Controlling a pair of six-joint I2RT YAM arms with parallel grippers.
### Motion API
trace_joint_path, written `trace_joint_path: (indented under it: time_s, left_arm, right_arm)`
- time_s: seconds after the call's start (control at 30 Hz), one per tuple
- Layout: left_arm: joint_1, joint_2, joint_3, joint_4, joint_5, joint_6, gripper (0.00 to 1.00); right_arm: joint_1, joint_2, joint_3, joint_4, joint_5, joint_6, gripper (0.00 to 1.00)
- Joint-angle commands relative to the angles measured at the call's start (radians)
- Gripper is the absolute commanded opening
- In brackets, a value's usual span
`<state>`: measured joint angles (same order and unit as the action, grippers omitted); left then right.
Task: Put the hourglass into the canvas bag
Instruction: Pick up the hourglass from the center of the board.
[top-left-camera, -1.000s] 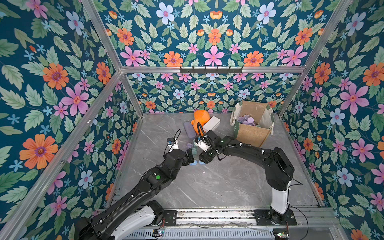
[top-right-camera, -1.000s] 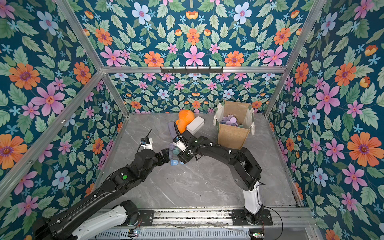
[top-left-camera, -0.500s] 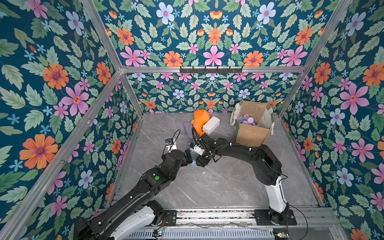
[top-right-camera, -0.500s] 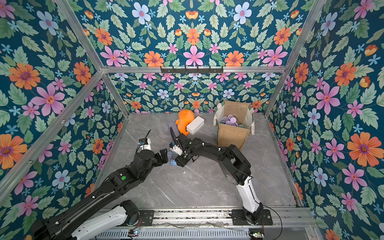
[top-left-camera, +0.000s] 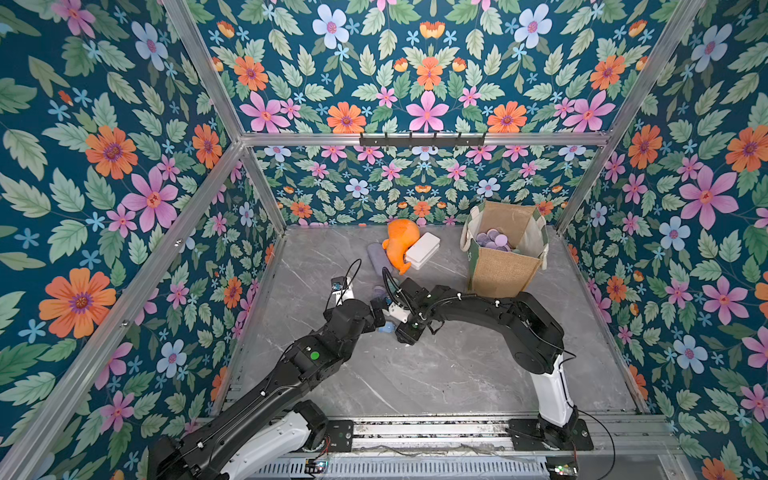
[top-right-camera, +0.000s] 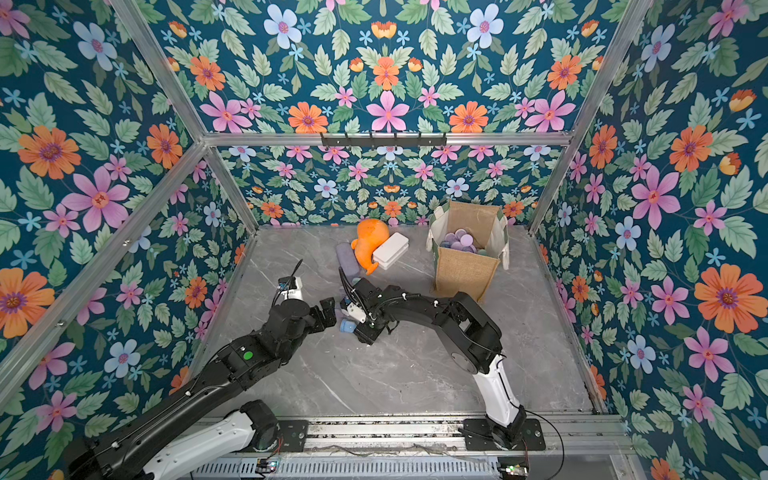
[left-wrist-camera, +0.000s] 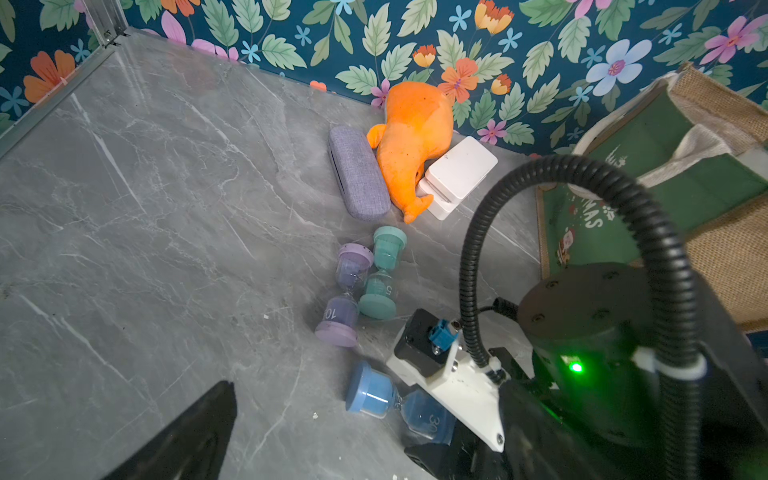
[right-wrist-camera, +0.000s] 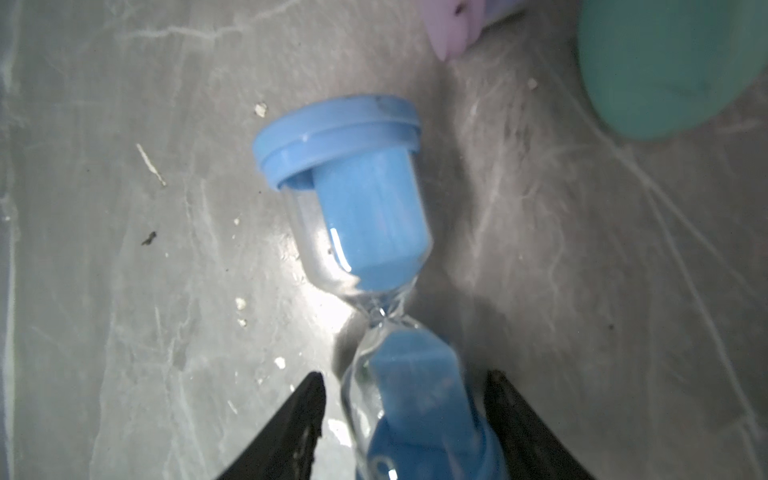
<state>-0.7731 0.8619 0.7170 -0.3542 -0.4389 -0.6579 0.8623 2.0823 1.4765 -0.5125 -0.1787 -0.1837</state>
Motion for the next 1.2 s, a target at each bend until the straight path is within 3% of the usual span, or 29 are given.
trace_joint_path:
  time_s: [0.0,0.57,0.9,1.17]
  left_arm:
    - [0.0,0.0,0.006,0.007,-0.005,0.005,1.0]
    - [0.001,-0.007,0.006,0.01,0.0,0.007,1.0]
    - [0.001,-0.02,0.011,0.004,0.005,0.006,1.0]
    - [0.001,-0.022,0.05,0.014,0.015,0.028,1.0]
  right_arm:
    - [0.004,-0.002,-0.002,0.008,0.009,-0.014,0.59]
    - [0.004,-0.04,-0.036,0.022,0.017,0.002,0.45]
    - [-0.006,-0.1,-0.053,0.027,0.002,0.042,0.43]
    - [-0.072,-0.212,-0.071,0.015,-0.062,0.139,0.42]
